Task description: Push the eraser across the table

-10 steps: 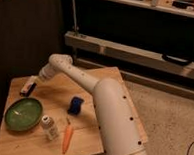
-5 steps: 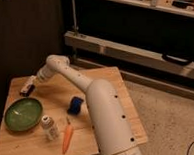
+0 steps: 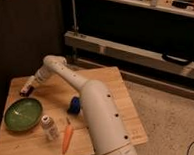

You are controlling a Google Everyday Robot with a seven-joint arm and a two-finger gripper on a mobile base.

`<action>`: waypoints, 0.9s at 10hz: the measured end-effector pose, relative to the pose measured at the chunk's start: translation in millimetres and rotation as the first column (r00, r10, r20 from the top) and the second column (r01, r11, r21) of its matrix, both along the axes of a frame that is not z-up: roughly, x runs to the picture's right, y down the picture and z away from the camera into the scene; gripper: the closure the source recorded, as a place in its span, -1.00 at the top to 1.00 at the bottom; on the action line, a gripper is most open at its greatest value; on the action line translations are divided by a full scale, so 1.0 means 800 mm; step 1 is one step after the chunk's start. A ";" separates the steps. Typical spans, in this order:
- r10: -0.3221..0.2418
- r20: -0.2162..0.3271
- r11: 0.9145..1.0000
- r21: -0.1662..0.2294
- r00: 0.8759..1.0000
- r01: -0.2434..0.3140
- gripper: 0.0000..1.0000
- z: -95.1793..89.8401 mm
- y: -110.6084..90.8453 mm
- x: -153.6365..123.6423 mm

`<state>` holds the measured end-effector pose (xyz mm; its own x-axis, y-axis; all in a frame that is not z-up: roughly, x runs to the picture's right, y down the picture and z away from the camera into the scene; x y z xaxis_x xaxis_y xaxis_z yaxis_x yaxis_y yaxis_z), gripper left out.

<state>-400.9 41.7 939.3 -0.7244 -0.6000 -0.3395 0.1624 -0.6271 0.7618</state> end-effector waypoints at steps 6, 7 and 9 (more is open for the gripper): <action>-0.006 -0.035 1.000 -0.015 0.999 0.005 -0.95 0.007 0.006 0.000; -0.008 -0.039 1.000 -0.019 0.999 0.007 -0.95 0.009 0.007 -0.001; -0.012 -0.041 1.000 -0.025 0.999 0.011 -0.95 0.012 0.010 -0.007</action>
<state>-406.2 49.9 948.8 -0.7445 -0.5994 -0.2940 0.1872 -0.6101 0.7699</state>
